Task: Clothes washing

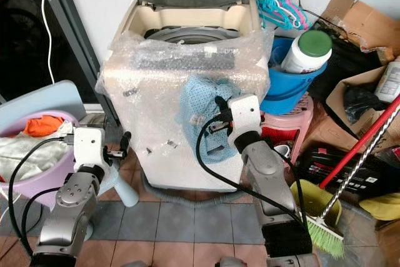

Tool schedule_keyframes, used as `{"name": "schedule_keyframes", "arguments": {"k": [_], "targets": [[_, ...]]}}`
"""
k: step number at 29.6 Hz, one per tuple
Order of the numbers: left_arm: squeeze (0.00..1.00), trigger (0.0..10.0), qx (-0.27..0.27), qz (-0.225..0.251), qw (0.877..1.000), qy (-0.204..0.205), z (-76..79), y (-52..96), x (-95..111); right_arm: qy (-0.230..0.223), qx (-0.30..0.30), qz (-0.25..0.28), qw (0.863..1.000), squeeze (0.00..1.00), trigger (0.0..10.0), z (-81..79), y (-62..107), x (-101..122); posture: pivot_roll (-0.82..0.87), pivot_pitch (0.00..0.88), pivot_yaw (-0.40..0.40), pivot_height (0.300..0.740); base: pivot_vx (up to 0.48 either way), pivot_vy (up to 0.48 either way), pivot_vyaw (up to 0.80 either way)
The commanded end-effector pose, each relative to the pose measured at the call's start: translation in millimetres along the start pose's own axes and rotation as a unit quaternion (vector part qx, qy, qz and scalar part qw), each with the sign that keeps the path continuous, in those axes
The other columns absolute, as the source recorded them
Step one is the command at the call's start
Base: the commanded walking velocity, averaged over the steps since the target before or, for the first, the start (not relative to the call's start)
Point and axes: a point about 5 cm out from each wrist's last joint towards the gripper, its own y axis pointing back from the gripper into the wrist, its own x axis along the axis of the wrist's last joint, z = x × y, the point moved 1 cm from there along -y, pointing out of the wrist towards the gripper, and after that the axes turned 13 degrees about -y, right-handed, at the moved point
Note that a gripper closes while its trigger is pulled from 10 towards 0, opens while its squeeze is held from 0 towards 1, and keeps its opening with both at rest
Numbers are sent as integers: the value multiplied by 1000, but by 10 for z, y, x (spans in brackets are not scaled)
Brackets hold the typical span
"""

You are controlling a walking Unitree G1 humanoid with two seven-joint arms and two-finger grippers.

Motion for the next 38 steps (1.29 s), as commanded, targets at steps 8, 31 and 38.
{"name": "schedule_keyframes", "arguments": {"k": [8, 31, 38], "targets": [[0, 10000, -1, -7, 1000, 17, 47, -19, 11, 47, 61, 38, 996, 0, 10000, -43, -151, 284, -66, 0, 39, 740, 428, 67, 0], [0, 10000, -11, 1, 1000, 10, 110, -61, 56, 137, 130, 129, 973, 0, 10000, 39, -693, 1192, -64, 0, 36, 740, 239, 314, 0], [0, 10000, -14, -1, 1000, 16, 152, -54, 61, 42, -98, 210, 972, 0, 10000, 761, -873, 1871, -48, 0, 22, 740, 0, 0, 0]]}}
